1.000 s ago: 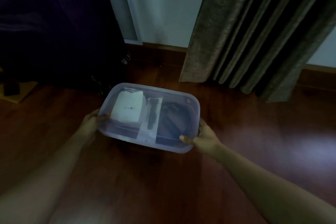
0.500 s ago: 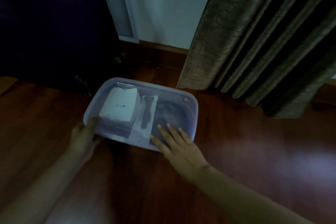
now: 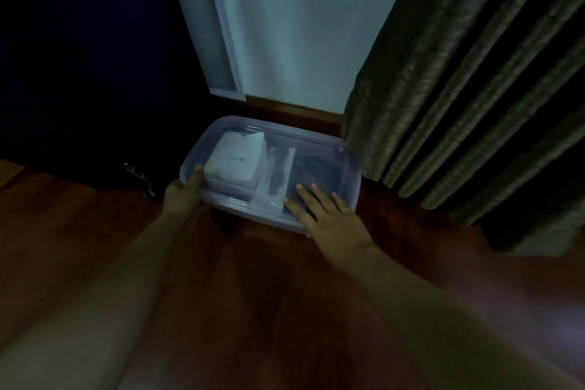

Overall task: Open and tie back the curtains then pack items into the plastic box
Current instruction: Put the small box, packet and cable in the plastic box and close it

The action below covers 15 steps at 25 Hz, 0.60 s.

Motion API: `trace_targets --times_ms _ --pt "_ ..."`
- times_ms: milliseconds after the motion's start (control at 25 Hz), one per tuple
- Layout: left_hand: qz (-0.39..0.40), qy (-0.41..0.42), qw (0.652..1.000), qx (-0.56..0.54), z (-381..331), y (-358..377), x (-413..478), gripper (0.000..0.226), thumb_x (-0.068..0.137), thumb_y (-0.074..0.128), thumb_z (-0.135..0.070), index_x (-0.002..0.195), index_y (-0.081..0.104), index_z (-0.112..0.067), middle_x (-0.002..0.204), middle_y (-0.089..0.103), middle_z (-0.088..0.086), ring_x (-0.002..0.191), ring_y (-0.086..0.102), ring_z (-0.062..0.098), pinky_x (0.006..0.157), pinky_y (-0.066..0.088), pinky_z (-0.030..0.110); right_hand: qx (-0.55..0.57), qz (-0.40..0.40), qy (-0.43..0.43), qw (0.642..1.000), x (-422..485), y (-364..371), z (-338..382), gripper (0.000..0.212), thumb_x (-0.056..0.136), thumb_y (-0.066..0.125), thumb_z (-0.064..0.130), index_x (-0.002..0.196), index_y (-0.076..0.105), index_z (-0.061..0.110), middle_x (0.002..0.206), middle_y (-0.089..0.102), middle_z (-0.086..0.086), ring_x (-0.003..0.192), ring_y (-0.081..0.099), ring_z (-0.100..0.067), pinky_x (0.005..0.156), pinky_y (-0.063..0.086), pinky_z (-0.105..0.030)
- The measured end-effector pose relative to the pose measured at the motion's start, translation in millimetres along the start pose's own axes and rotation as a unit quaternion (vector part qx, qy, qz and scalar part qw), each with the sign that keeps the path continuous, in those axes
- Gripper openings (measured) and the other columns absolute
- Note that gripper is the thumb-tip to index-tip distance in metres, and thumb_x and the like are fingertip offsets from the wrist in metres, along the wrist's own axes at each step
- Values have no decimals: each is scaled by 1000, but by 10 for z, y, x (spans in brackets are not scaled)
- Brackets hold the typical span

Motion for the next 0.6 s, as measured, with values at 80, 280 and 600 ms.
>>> trace_targets --times_ms 80,280,600 --pt "-3 -8 1000 4 -29 86 124 51 92 53 -41 122 51 0 91 60 15 71 57 23 68 51 37 -21 9 5 1000 76 -43 -75 74 97 40 19 146 -15 30 157 -16 -6 145 -12 -27 116 0 -44" --pt "5 8 999 37 -155 312 302 55 95 49 -38 129 47 5 81 55 11 62 49 18 29 39 12 -7 -3 30 1000 248 -27 -202 75 97 39 14 146 -15 29 157 -17 -6 144 -13 -27 116 -2 -43" --pt "-26 38 986 162 -100 213 288 82 90 25 -67 142 35 -4 141 42 22 125 44 39 105 36 44 7 -21 15 1000 201 -159 -205 65 100 32 32 147 -13 24 157 -15 -7 145 -12 -24 117 -3 -39"
Point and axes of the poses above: each hand's wrist, its own x-axis towards the middle knuckle, its own y-axis out of the palm, z = x × y, the point moved 2 cm from there along x, towards the middle knuckle
